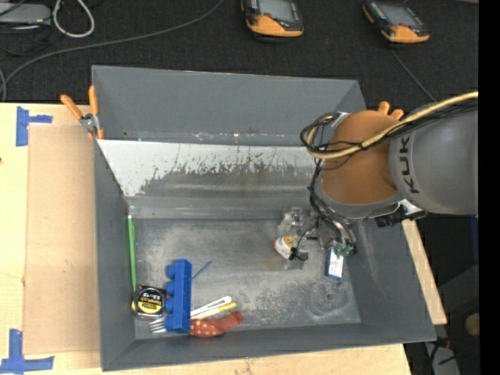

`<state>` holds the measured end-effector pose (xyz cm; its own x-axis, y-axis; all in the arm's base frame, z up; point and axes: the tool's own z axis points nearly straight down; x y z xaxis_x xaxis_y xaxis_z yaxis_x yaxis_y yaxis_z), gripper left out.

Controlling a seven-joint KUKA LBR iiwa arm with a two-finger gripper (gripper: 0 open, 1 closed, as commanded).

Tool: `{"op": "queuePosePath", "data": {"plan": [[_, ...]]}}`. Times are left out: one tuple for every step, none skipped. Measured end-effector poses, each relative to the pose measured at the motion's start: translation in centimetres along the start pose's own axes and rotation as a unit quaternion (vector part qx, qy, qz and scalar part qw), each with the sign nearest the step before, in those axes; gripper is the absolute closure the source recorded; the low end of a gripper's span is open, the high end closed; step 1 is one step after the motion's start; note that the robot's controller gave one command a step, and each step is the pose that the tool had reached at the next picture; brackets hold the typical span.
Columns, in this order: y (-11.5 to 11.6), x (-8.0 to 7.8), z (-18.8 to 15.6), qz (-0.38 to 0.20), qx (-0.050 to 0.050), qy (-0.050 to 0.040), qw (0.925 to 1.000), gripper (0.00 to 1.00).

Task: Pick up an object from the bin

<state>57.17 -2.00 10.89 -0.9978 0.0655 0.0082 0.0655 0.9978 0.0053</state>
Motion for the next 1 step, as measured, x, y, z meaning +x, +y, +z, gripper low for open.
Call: {"op": "queuePosePath", "data": {"plan": [[0.03,-0.07,-2.41,0.0,0.0,-0.0013,1.0,1.0]]}}
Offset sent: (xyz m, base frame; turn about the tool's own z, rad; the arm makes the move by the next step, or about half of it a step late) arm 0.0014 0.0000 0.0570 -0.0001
